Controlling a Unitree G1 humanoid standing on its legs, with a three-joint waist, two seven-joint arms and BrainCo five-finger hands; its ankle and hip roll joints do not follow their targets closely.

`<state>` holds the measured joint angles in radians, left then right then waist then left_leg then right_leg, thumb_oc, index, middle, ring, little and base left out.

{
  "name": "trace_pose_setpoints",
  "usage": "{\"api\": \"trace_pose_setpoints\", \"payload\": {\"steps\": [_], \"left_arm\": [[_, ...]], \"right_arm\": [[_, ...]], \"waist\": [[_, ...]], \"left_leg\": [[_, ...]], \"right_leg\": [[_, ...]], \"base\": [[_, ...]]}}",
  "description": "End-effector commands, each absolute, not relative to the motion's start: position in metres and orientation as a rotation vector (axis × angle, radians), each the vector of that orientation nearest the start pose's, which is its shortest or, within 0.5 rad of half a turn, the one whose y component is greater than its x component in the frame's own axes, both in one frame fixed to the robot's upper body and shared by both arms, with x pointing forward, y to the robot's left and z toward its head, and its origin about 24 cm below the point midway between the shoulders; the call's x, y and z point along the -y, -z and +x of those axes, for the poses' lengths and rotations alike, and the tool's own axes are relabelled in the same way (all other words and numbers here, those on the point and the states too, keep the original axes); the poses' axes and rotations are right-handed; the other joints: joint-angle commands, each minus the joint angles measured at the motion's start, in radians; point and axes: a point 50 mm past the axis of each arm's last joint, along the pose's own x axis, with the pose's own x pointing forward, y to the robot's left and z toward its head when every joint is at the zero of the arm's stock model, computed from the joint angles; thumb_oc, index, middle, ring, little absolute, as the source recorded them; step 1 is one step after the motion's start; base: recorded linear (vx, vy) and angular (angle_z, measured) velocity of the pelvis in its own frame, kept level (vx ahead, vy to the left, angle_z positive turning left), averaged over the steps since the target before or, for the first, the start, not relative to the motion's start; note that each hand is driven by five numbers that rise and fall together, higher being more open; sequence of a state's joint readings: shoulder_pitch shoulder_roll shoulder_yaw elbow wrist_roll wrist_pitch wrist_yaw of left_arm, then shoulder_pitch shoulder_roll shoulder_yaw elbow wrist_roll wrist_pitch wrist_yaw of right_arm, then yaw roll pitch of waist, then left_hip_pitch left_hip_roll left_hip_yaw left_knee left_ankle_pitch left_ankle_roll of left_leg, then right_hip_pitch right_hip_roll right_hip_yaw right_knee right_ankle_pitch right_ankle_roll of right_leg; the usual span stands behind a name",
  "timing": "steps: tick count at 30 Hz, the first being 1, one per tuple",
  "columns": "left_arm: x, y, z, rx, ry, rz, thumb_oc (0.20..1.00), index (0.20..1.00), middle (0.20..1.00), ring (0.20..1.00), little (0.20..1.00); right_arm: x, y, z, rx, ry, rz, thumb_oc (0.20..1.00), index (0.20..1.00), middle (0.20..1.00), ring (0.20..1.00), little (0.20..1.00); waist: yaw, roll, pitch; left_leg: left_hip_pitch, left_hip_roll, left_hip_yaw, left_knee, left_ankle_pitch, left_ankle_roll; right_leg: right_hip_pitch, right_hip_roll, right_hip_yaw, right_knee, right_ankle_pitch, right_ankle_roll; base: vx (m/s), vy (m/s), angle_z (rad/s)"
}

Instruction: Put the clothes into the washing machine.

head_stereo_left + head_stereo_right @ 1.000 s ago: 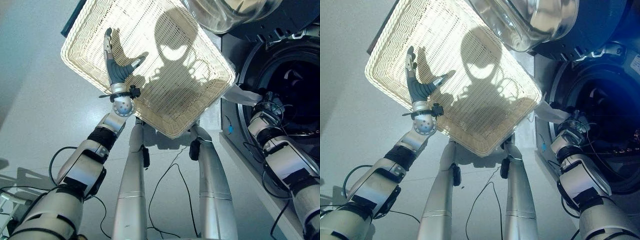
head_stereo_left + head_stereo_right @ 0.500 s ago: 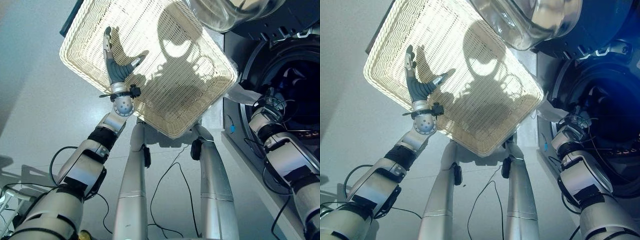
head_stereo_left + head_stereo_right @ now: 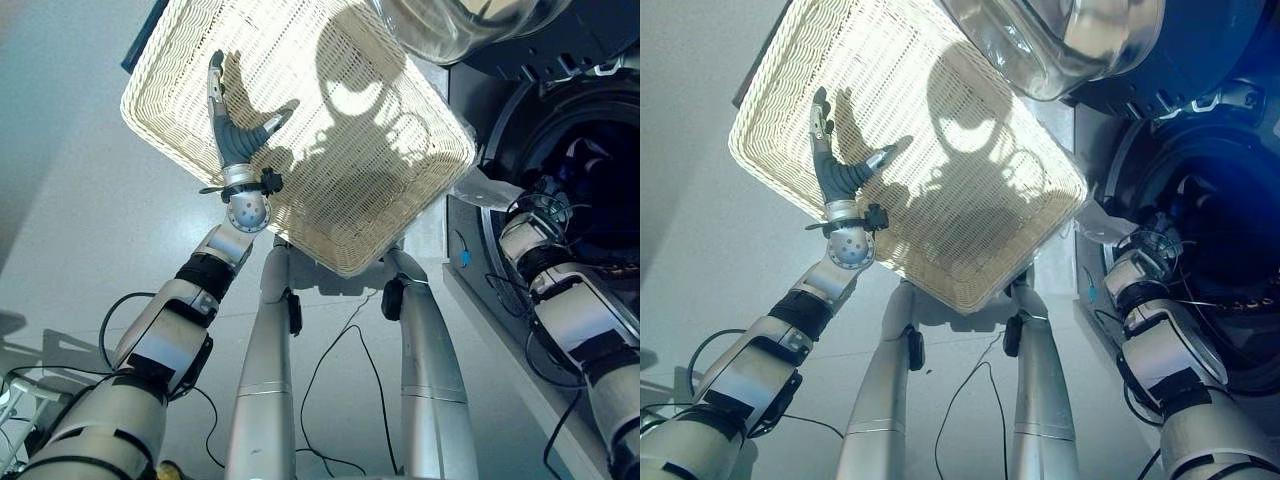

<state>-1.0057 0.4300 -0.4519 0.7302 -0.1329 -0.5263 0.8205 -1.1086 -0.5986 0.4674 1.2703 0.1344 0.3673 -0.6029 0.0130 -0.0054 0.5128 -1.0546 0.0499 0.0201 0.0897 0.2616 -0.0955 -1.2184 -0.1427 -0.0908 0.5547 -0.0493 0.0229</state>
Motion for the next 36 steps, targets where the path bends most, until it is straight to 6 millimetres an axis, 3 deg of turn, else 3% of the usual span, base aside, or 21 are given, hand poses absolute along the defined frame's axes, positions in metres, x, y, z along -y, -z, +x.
{"api": "trace_pose_setpoints", "payload": {"steps": [1, 4, 5, 7, 15, 23, 27, 30, 31, 32, 33, 36], "left_arm": [[-0.150, -0.253, 0.367, 0.928, -0.389, 0.130, 1.000, 1.000, 1.000, 1.000, 1.000], [-0.160, -0.250, 0.364, 0.933, -0.396, 0.153, 1.000, 1.000, 1.000, 1.000, 1.000], [-0.160, -0.250, 0.364, 0.933, -0.396, 0.153, 1.000, 1.000, 1.000, 1.000, 1.000], [-0.170, -0.248, 0.361, 0.937, -0.403, 0.187, 1.000, 1.000, 1.000, 1.000, 1.000], [-0.200, -0.258, 0.357, 0.941, -0.445, 0.237, 1.000, 1.000, 1.000, 1.000, 1.000], [-0.220, -0.273, 0.356, 0.951, -0.466, 0.280, 1.000, 1.000, 1.000, 1.000, 1.000], [-0.228, -0.278, 0.355, 0.954, -0.475, 0.286, 1.000, 1.000, 1.000, 1.000, 1.000], [-0.230, -0.278, 0.355, 0.950, -0.476, 0.282, 1.000, 1.000, 1.000, 1.000, 1.000], [-0.230, -0.278, 0.355, 0.950, -0.475, 0.280, 1.000, 1.000, 1.000, 1.000, 1.000], [-0.230, -0.278, 0.355, 0.949, -0.471, 0.276, 1.000, 1.000, 1.000, 1.000, 1.000], [-0.230, -0.278, 0.356, 0.948, -0.469, 0.277, 1.000, 1.000, 1.000, 1.000, 1.000], [-0.227, -0.280, 0.358, 0.944, -0.451, 0.277, 1.000, 1.000, 1.000, 1.000, 1.000]], "right_arm": [[0.305, -0.119, 0.370, -0.437, 0.855, -0.468, 0.200, 0.200, 0.200, 0.200, 0.200], [0.342, -0.144, 0.357, -0.381, 1.032, -0.293, 0.200, 0.200, 0.200, 0.200, 0.200], [0.342, -0.144, 0.357, -0.381, 1.033, -0.292, 0.200, 0.200, 0.200, 0.200, 0.200], [0.372, -0.168, 0.343, -0.312, 1.171, -0.157, 0.200, 0.200, 0.200, 0.200, 0.200], [0.422, -0.204, 0.306, -0.173, 1.367, 0.092, 0.200, 0.200, 0.200, 0.200, 0.200], [0.450, -0.244, 0.275, 0.048, 1.534, 0.274, 0.200, 0.200, 0.200, 0.200, 0.200], [0.455, -0.263, 0.263, 0.174, 1.650, 0.315, 0.200, 0.200, 0.200, 0.200, 0.200], [0.452, -0.268, 0.265, 0.188, 1.636, 0.272, 0.200, 0.200, 0.200, 0.200, 0.200], [0.451, -0.268, 0.266, 0.181, 1.630, 0.259, 0.398, 0.398, 0.398, 0.398, 0.398], [0.449, -0.268, 0.269, 0.168, 1.615, 0.225, 0.950, 0.950, 0.950, 0.950, 0.950], [0.449, -0.268, 0.271, 0.164, 1.605, 0.215, 1.000, 1.000, 1.000, 1.000, 1.000], [0.441, -0.267, 0.285, 0.127, 1.476, 0.081, 1.000, 1.000, 1.000, 1.000, 1.000]], "waist": [[-0.019, 0.092, 0.007], [-0.018, 0.071, 0.007], [-0.018, 0.071, 0.007], [-0.021, 0.047, 0.007], [-0.045, -0.011, 0.007], [-0.061, -0.041, 0.007], [-0.067, -0.046, 0.007], [-0.073, -0.049, 0.007], [-0.072, -0.049, 0.007], [-0.071, -0.048, 0.007], [-0.070, -0.047, 0.007], [-0.066, -0.044, 0.007]], "left_leg": [[-0.066, -0.021, 0.039, 0.145, -0.099, -0.025], [-0.068, -0.023, 0.027, 0.144, -0.104, -0.024], [-0.069, -0.023, 0.027, 0.144, -0.104, -0.024], [-0.073, -0.023, 0.014, 0.145, -0.108, -0.024], [-0.065, -0.018, -0.007, 0.139, -0.125, -0.024], [-0.046, -0.011, -0.016, 0.120, -0.135, -0.029], [-0.042, -0.009, -0.014, 0.117, -0.139, -0.029], [-0.036, -0.005, -0.008, 0.120, -0.143, -0.031], [-0.035, -0.005, -0.008, 0.119, -0.143, -0.031], [-0.033, -0.005, -0.008, 0.117, -0.143, -0.031], [-0.032, -0.005, -0.008, 0.117, -0.143, -0.031], [-0.032, -0.006, -0.010, 0.118, -0.144, -0.031]], "right_leg": [[0.073, 0.055, -0.022, -0.322, 0.250, 0.118], [0.076, 0.055, -0.030, -0.327, 0.261, 0.125], [0.076, 0.055, -0.030, -0.327, 0.261, 0.125], [0.079, 0.054, -0.041, -0.332, 0.271, 0.133], [0.088, 0.055, -0.058, -0.345, 0.285, 0.146], [0.110, 0.056, -0.068, -0.367, 0.288, 0.152], [0.116, 0.056, -0.068, -0.375, 0.288, 0.154], [0.124, 0.056, -0.067, -0.375, 0.284, 0.154], [0.125, 0.056, -0.067, -0.376, 0.283, 0.154], [0.127, 0.055, -0.066, -0.378, 0.282, 0.153], [0.128, 0.054, -0.066, -0.378, 0.281, 0.153], [0.128, 0.050, -0.066, -0.378, 0.277, 0.151]], "base": [[0.00, 0.000, 0.00], [0.00, -0.054, 0.01], [0.00, -0.093, 0.00], [0.00, -0.100, 0.00], [0.00, -0.050, 0.01], [0.00, -0.027, -0.02], [0.00, -0.005, -0.02], [0.00, 0.000, 0.00], [0.00, 0.000, 0.00], [0.00, 0.000, 0.00], [0.00, 0.000, 0.00], [0.00, 0.000, 0.00]]}}
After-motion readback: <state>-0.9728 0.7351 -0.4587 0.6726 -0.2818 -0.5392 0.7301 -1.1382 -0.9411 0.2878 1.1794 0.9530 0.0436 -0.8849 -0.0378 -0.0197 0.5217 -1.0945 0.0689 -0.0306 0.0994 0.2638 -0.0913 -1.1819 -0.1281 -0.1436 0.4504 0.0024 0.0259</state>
